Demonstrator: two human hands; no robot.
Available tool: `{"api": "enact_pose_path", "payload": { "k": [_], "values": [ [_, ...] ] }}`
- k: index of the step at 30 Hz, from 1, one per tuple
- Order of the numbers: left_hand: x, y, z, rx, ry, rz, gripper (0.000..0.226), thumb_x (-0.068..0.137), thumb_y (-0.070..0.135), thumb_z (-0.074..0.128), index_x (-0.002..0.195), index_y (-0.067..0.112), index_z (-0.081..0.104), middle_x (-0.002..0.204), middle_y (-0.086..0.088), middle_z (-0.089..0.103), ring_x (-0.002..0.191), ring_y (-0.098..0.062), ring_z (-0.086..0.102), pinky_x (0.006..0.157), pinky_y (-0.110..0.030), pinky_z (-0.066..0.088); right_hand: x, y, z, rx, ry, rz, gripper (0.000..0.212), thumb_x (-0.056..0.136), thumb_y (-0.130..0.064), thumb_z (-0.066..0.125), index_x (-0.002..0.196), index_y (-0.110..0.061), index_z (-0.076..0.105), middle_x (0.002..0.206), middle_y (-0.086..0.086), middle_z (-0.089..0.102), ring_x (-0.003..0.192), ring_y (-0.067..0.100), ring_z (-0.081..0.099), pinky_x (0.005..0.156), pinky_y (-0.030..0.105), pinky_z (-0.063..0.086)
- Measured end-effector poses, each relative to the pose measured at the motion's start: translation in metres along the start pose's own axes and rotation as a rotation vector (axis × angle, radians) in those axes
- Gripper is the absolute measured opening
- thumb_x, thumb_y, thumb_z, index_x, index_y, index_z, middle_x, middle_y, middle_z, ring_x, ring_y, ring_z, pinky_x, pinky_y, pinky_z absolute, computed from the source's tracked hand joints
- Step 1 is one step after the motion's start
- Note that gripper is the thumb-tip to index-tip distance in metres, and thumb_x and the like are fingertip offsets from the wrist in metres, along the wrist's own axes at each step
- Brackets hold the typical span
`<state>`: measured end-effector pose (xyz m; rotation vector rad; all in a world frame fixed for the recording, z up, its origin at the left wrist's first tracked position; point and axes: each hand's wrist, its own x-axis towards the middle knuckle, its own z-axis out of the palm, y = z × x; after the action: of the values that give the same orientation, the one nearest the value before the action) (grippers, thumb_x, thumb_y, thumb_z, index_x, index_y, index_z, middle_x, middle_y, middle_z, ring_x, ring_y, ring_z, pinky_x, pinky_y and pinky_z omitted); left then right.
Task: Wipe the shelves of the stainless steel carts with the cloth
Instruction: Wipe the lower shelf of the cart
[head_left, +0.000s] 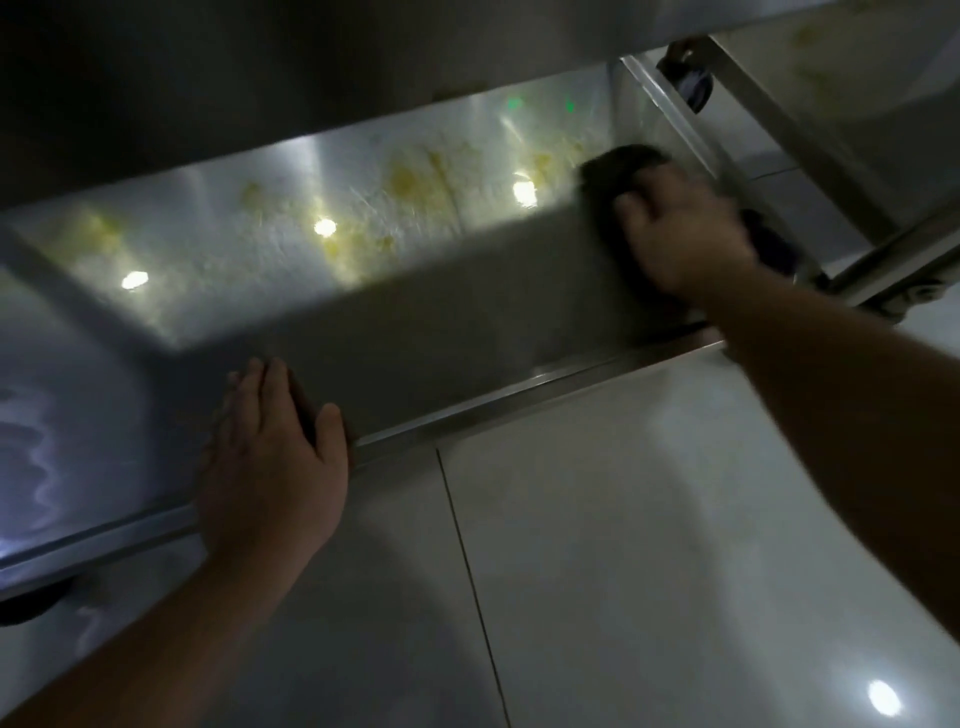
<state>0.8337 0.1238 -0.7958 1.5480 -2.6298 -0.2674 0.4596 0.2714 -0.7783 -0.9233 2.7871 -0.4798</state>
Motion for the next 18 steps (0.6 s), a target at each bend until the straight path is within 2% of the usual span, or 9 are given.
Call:
{"api": "enact_pose_path", "payload": {
  "k": [2, 4, 5, 7, 9, 12, 14, 16, 18],
  "values": [
    [0.000, 0.001, 0.001, 0.003, 0.007, -0.008, 0.066, 0.106, 0.039, 0.048, 0.162, 0.007, 0.035, 0.172, -0.012, 0.028, 0.160, -0.029, 0.021, 0.125, -0.048, 0.024, 0.011, 0.026, -0.015, -0.010, 0.009, 0.186, 0.062, 0.108, -0.057, 0.030, 0.160, -0.024, 0.032, 0.169, 0.012, 0.027, 0.156, 0.037, 0.022, 0.126, 0.056, 0.019],
    [0.000, 0.002, 0.001, 0.010, 0.008, -0.007, 0.067, 0.105, 0.038, 0.049, 0.162, 0.006, 0.036, 0.172, -0.013, 0.029, 0.160, -0.030, 0.022, 0.125, -0.047, 0.023, 0.014, 0.019, -0.011, -0.016, -0.002, 0.260, 0.067, 0.109, -0.055, 0.025, 0.164, -0.017, 0.025, 0.173, 0.011, 0.015, 0.160, 0.035, 0.006, 0.128, 0.058, 0.006],
    [0.000, 0.003, 0.002, 0.012, 0.006, -0.008, 0.067, 0.105, 0.038, 0.049, 0.162, 0.006, 0.035, 0.172, -0.013, 0.029, 0.160, -0.030, 0.022, 0.126, -0.047, 0.022, 0.012, 0.006, -0.006, -0.016, -0.003, 0.272, 0.069, 0.109, -0.055, 0.024, 0.164, -0.013, 0.022, 0.174, 0.013, 0.013, 0.160, 0.035, 0.004, 0.128, 0.057, 0.005],
    [0.000, 0.003, 0.001, 0.017, 0.001, -0.009, 0.067, 0.106, 0.039, 0.048, 0.163, 0.006, 0.034, 0.172, -0.014, 0.029, 0.160, -0.030, 0.021, 0.126, -0.046, 0.021, 0.003, -0.028, 0.008, -0.020, -0.023, 0.229, 0.074, 0.108, -0.057, 0.027, 0.164, -0.009, 0.022, 0.172, 0.015, 0.016, 0.159, 0.037, 0.008, 0.128, 0.055, 0.008],
    [0.000, 0.001, 0.001, 0.016, 0.001, -0.005, 0.067, 0.106, 0.039, 0.047, 0.163, 0.005, 0.034, 0.172, -0.014, 0.029, 0.160, -0.030, 0.021, 0.126, -0.047, 0.021, -0.013, -0.061, 0.020, -0.029, -0.045, 0.100, 0.075, 0.106, -0.058, 0.033, 0.163, -0.010, 0.026, 0.171, 0.014, 0.021, 0.157, 0.036, 0.015, 0.127, 0.051, 0.013],
    [0.001, -0.001, 0.000, 0.000, 0.000, -0.005, 0.067, 0.106, 0.040, 0.047, 0.162, 0.006, 0.035, 0.172, -0.014, 0.029, 0.160, -0.030, 0.022, 0.127, -0.047, 0.021, -0.034, -0.083, 0.033, -0.031, -0.099, -0.134, 0.072, 0.105, -0.061, 0.037, 0.163, -0.020, 0.028, 0.172, 0.005, 0.023, 0.159, 0.027, 0.016, 0.129, 0.048, 0.011],
    [0.001, -0.002, 0.000, -0.011, 0.005, -0.001, 0.066, 0.107, 0.041, 0.044, 0.162, 0.006, 0.036, 0.171, -0.014, 0.030, 0.160, -0.031, 0.023, 0.127, -0.048, 0.022, -0.035, -0.073, 0.030, -0.035, -0.143, -0.236, 0.070, 0.104, -0.064, 0.037, 0.163, -0.027, 0.028, 0.172, 0.000, 0.024, 0.158, 0.024, 0.019, 0.128, 0.046, 0.013],
    [0.000, -0.002, 0.000, -0.010, 0.010, 0.008, 0.070, 0.104, 0.046, 0.036, 0.161, 0.006, 0.037, 0.170, -0.014, 0.032, 0.159, -0.031, 0.024, 0.126, -0.048, 0.023, -0.016, -0.048, 0.019, -0.022, -0.125, -0.217, 0.066, 0.105, -0.061, 0.043, 0.161, -0.027, 0.034, 0.169, 0.003, 0.030, 0.155, 0.028, 0.027, 0.125, 0.044, 0.021],
    [-0.001, 0.000, -0.001, -0.004, 0.009, 0.003, 0.078, 0.097, 0.051, 0.030, 0.162, 0.007, 0.037, 0.171, -0.013, 0.031, 0.159, -0.030, 0.024, 0.126, -0.048, 0.024, 0.012, -0.017, 0.000, 0.011, -0.085, -0.050, 0.064, 0.105, -0.057, 0.045, 0.159, -0.023, 0.038, 0.164, 0.013, 0.038, 0.149, 0.036, 0.036, 0.122, 0.048, 0.028]
  ]
}}
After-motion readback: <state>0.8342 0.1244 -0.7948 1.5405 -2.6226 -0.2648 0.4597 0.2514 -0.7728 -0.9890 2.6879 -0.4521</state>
